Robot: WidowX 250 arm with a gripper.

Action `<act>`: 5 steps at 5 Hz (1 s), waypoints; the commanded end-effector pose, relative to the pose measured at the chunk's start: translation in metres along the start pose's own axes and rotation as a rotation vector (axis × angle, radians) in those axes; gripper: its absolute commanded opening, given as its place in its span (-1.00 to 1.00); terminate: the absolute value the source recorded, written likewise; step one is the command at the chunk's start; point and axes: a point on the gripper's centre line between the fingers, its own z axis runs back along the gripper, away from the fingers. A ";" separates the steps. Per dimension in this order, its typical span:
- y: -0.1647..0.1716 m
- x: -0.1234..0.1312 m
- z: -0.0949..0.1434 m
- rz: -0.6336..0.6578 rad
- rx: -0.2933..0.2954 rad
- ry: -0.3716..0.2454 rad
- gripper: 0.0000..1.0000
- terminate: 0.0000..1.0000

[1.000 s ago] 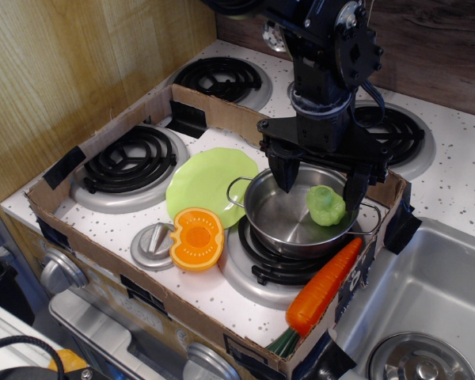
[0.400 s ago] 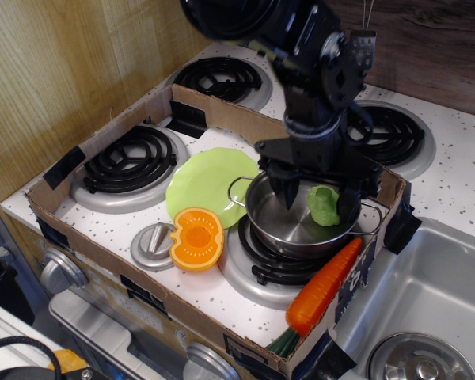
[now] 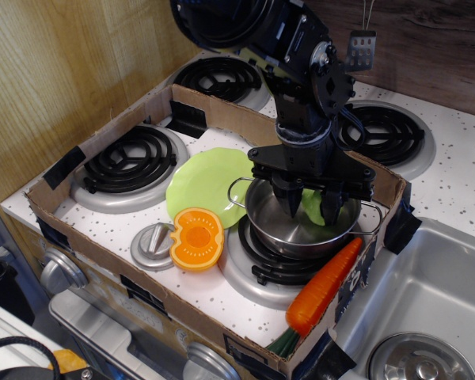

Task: Take broccoli out of pan

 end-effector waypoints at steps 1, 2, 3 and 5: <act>-0.010 0.017 0.034 0.012 -0.003 -0.033 -1.00 -1.00; -0.013 0.028 0.069 0.056 0.041 -0.022 -1.00 -1.00; -0.006 0.032 0.099 0.127 0.144 -0.055 -1.00 -1.00; 0.051 0.012 0.104 0.331 0.231 0.023 -1.00 -1.00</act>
